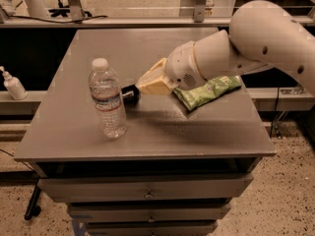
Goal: Move rxbar chocolate near water bottle
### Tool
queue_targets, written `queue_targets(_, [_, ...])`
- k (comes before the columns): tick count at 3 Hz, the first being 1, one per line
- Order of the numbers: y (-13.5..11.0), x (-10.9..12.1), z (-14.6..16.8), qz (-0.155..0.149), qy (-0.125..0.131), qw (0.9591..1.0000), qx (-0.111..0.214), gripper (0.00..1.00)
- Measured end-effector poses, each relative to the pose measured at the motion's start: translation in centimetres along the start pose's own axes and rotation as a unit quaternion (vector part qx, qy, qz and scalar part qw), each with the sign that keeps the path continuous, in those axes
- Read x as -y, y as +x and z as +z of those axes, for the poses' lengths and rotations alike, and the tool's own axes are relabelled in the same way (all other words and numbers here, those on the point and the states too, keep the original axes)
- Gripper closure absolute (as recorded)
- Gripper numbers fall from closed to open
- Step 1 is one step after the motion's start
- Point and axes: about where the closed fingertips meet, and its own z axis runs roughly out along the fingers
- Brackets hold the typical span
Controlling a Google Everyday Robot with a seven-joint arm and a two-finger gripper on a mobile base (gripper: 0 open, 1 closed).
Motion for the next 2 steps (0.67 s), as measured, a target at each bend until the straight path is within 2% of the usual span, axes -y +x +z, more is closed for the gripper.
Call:
queue_targets(1, [0.74,-0.61,-0.42,-0.002,-0.021,0.9996,-0.018,0.82])
queue_targets(2, [1.39,-0.96,-0.68,-0.005,-0.035,0.9988,-0.034,0.59])
